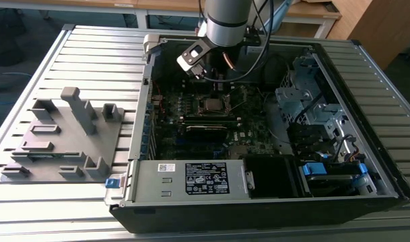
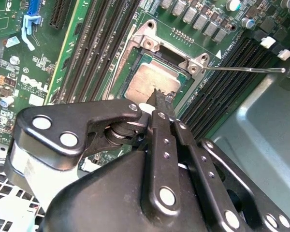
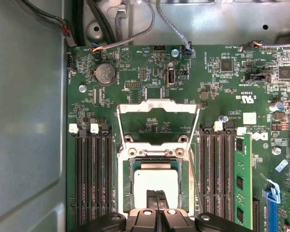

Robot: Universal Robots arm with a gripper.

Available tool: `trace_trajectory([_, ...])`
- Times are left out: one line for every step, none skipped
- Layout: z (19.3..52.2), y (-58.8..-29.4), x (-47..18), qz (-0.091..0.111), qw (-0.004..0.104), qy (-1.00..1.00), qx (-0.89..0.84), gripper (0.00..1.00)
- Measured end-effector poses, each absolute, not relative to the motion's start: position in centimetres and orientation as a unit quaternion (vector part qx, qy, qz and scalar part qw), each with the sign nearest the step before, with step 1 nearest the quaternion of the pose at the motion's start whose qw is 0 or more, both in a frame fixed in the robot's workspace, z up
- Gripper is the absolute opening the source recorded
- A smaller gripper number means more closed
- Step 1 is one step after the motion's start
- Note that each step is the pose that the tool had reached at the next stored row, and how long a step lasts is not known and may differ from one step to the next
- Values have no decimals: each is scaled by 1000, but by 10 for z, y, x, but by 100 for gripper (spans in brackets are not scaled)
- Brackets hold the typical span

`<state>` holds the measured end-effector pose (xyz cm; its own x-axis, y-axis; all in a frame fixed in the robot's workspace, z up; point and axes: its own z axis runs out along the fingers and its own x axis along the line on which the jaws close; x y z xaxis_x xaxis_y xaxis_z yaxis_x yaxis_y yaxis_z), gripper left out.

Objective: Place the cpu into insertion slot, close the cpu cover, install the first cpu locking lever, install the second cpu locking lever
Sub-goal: 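Place the cpu into insertion slot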

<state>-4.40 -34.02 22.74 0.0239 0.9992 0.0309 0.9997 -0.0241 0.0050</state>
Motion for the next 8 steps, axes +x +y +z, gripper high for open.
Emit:
trace_trajectory([229,-340,-44,-13,9,-698,-715,10])
trace_trajectory([230,-340,-44,-13,9,-698,-715,10])
trace_trajectory([230,-340,-44,-13,9,-698,-715,10])
trace_trajectory([231,-340,-44,-13,9,-698,-715,10])
trace_trajectory([231,-340,-44,-13,9,-698,-715,10])
trace_trajectory([231,-340,-44,-13,9,-698,-715,10])
trace_trajectory([231,-340,-44,-13,9,-698,-715,10])
trace_trajectory([231,-340,-44,-13,9,-698,-715,10])
